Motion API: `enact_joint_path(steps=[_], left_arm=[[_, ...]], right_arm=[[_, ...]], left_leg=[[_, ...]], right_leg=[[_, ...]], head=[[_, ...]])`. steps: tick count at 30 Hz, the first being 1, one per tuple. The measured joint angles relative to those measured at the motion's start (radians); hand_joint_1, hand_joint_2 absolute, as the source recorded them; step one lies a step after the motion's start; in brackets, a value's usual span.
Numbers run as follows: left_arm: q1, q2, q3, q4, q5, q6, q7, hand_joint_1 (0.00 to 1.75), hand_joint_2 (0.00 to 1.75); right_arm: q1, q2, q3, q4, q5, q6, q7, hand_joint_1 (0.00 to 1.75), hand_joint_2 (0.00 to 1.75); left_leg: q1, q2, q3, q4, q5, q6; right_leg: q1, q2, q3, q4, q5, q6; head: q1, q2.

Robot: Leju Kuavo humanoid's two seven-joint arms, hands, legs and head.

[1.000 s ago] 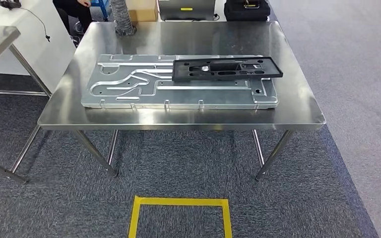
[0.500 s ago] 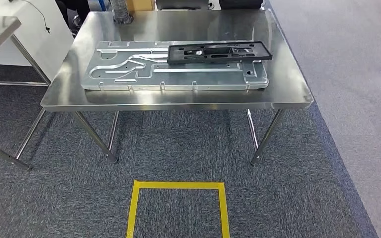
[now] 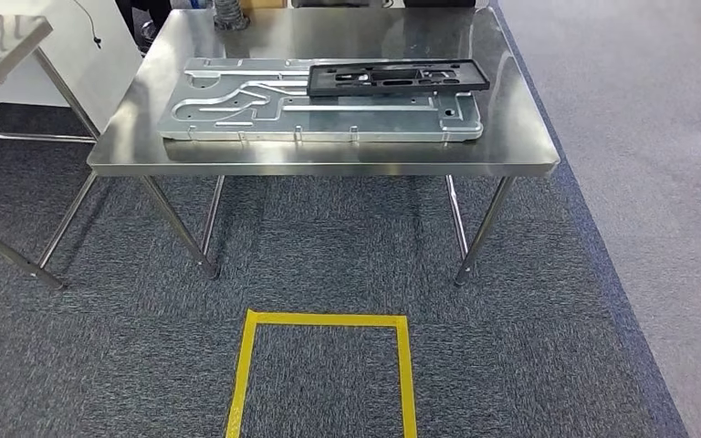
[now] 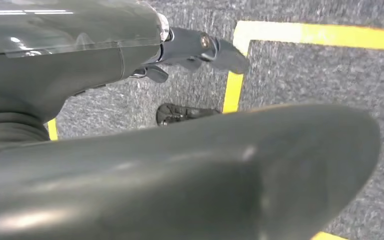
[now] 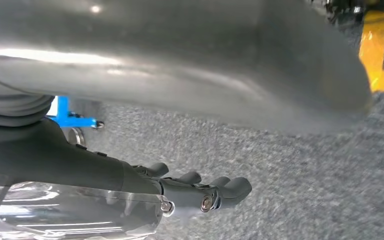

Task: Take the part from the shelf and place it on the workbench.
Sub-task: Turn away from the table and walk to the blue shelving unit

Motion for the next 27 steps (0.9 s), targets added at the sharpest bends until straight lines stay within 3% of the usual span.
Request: enact_joint_path(steps=[1, 2, 3, 5, 6, 7, 8, 9, 10, 11, 13, 14, 16, 17, 19, 21, 22, 23, 24, 25, 27], left_arm=[[0.0, -0.001, 0.0, 0.0, 0.0, 0.0, 0.0, 0.0, 0.0], [0.001, -0.001, -0.001, 0.0, 0.001, 0.0, 0.0, 0.0, 0.0], [0.001, -0.002, -0.001, 0.0, 0.002, 0.0, 0.0, 0.0, 0.0], [0.0, -0.003, -0.002, 0.0, 0.003, 0.001, 0.0, 0.0, 0.0], [-0.001, -0.003, -0.002, 0.0, 0.003, 0.001, 0.0, 0.0, 0.0], [-0.001, -0.003, -0.002, 0.0, 0.003, 0.002, 0.0, 0.0, 0.0], [-0.001, -0.003, -0.003, 0.0, 0.003, 0.002, 0.0, 0.0, 0.0], [-0.001, -0.004, -0.003, 0.0, 0.002, 0.002, 0.0, 0.0, 0.0], [-0.002, -0.004, -0.003, 0.0, 0.001, 0.002, -0.001, 0.0, 0.0], [-0.001, -0.005, -0.004, 0.0, 0.0, 0.002, -0.002, 0.0, 0.0], [-0.002, -0.006, -0.006, 0.0, -0.001, 0.001, -0.005, 0.0, 0.0], [-0.002, -0.006, -0.006, 0.0, -0.001, 0.001, -0.006, 0.0, 0.0], [-0.002, -0.006, -0.006, 0.0, 0.0, 0.001, -0.006, 0.0, 0.0], [-0.001, -0.006, -0.006, 0.0, 0.0, 0.001, -0.006, 0.0, 0.0], [0.0, -0.007, -0.006, 0.0, 0.001, 0.001, -0.004, 0.0, 0.0], [0.001, -0.008, -0.006, 0.0, 0.002, 0.005, 0.001, 0.0, 0.0], [0.001, -0.008, -0.006, 0.0, 0.003, 0.009, 0.005, 0.0, 0.0], [0.001, -0.008, -0.006, 0.0, 0.004, 0.013, 0.009, 0.0, 0.0], [0.0, -0.008, -0.006, 0.0, 0.005, 0.018, 0.014, 0.0, 0.0], [0.0, -0.008, -0.006, 0.0, 0.005, 0.021, 0.018, 0.0, 0.0], [-0.003, -0.007, -0.006, 0.0, 0.006, 0.027, 0.025, 0.0, 0.0]], right_arm=[[0.0, -0.001, 0.0, 0.0, 0.004, 0.003, -0.005, 0.0, 0.0], [0.0, -0.003, 0.0, 0.0, 0.007, 0.007, -0.01, 0.0, 0.0], [0.0, -0.004, 0.0, 0.0, 0.008, 0.011, -0.014, 0.0, 0.0], [0.0, -0.006, 0.0, 0.001, 0.009, 0.014, -0.021, 0.0, 0.0], [0.0, -0.007, 0.0, 0.001, 0.01, 0.015, -0.023, 0.0, 0.0], [-0.001, -0.009, 0.0, 0.001, 0.01, 0.015, -0.025, 0.0, 0.0], [-0.001, -0.011, 0.0, 0.001, 0.011, 0.015, -0.026, 0.0, 0.0], [-0.001, -0.013, 0.0, 0.001, 0.012, 0.015, -0.027, 0.0, 0.0], [-0.002, -0.014, 0.0, 0.001, 0.012, 0.014, -0.029, 0.0, 0.0], [-0.003, -0.016, 0.0, 0.001, 0.011, 0.013, -0.032, 0.0, 0.0], [-0.005, -0.018, 0.0, 0.001, 0.007, 0.01, -0.039, 0.0, 0.0], [-0.006, -0.018, 0.0, 0.001, 0.005, 0.009, -0.041, 0.0, 0.0], [-0.005, -0.018, -0.002, 0.001, 0.004, 0.008, -0.043, 0.0, 0.0], [-0.004, -0.018, -0.002, 0.002, 0.004, 0.008, -0.043, 0.0, 0.0], [-0.004, -0.018, -0.004, 0.002, 0.003, 0.008, -0.043, 0.0, 0.0], [-0.003, -0.019, -0.006, 0.002, 0.004, 0.007, -0.047, 0.0, 0.0], [-0.002, -0.018, -0.007, 0.002, 0.004, 0.007, -0.051, 0.0, 0.0], [-0.002, -0.018, -0.007, 0.002, 0.004, 0.006, -0.056, 0.0, 0.0], [-0.002, -0.018, -0.008, 0.002, 0.003, 0.006, -0.061, 0.0, 0.0], [-0.001, -0.018, -0.009, 0.003, 0.002, 0.005, -0.063, 0.0, 0.0], [-0.001, -0.016, -0.013, 0.004, -0.003, 0.0, -0.06, 0.0, 0.0]], left_leg=[[0.001, 0.002, -0.009, -0.003, 0.011, 0.005], [0.004, 0.004, -0.019, -0.006, 0.024, 0.011], [0.007, 0.005, -0.032, -0.01, 0.039, 0.017], [0.008, 0.007, -0.063, -0.007, 0.062, 0.024], [0.008, 0.007, -0.08, -0.003, 0.073, 0.023], [0.008, 0.008, -0.097, 0.003, 0.083, 0.022], [0.008, 0.009, -0.117, 0.011, 0.093, 0.02], [0.009, 0.009, -0.137, 0.021, 0.102, 0.017], [0.009, 0.009, -0.157, 0.032, 0.109, 0.014], [0.009, 0.008, -0.175, 0.044, 0.116, 0.009], [0.007, 0.007, -0.196, 0.061, 0.127, -0.001], [0.007, 0.007, -0.201, 0.064, 0.134, -0.007], [0.009, 0.006, -0.205, 0.063, 0.146, -0.02], [0.011, 0.005, -0.21, 0.07, 0.136, -0.026], [0.015, 0.003, -0.234, 0.137, 0.062, -0.035], [0.017, 0.003, -0.27, 0.266, -0.025, -0.041], [0.017, 0.003, -0.28, 0.32, -0.042, -0.043], [0.018, 0.003, -0.276, 0.345, -0.035, -0.043], [0.018, 0.002, -0.25, 0.328, -0.013, -0.041], [0.017, 0.002, -0.207, 0.275, 0.014, -0.038], [0.015, 0.001, -0.102, 0.121, 0.036, -0.026]], right_leg=[[-0.001, 0.001, -0.004, 0.0, 0.002, 0.006], [-0.001, 0.004, -0.011, 0.01, -0.016, 0.011], [-0.002, 0.006, -0.021, 0.039, -0.055, 0.016], [-0.008, 0.009, -0.047, 0.153, -0.167, 0.025], [-0.011, 0.009, -0.057, 0.22, -0.205, 0.029], [-0.013, 0.009, -0.06, 0.273, -0.214, 0.033], [-0.015, 0.009, -0.05, 0.299, -0.197, 0.037], [-0.018, 0.009, -0.023, 0.292, -0.165, 0.039], [-0.021, 0.009, 0.02, 0.249, -0.135, 0.04], [-0.022, 0.009, 0.078, 0.176, -0.128, 0.04], [-0.02, 0.011, 0.178, 0.028, -0.159, 0.031], [-0.017, 0.011, 0.203, -0.016, -0.178, 0.024], [-0.016, 0.01, 0.2, -0.031, -0.175, 0.004], [-0.017, 0.008, 0.193, -0.032, -0.166, -0.005], [-0.018, 0.004, 0.175, -0.034, -0.147, -0.019], [-0.015, 0.003, 0.153, -0.032, -0.13, -0.025], [-0.013, 0.003, 0.141, -0.029, -0.122, -0.025], [-0.012, 0.003, 0.13, -0.026, -0.116, -0.024], [-0.012, 0.003, 0.12, -0.022, -0.111, -0.022], [-0.011, 0.004, 0.112, -0.017, -0.107, -0.02], [-0.009, 0.004, 0.102, -0.01, -0.102, -0.013]], head=[[0.0, 0.0], [0.0, 0.0], [0.0, 0.0], [0.0, 0.0], [0.0, 0.0], [0.0, 0.0], [0.0, 0.0], [0.0, 0.0], [0.0, 0.0], [0.0, 0.0], [0.0, 0.0], [0.0, 0.0], [0.0, 0.0], [0.0, 0.0], [0.0, 0.0], [0.0, 0.0], [0.0, 0.0], [0.0, 0.0], [0.0, 0.0], [0.0, 0.0], [0.0, 0.0]])
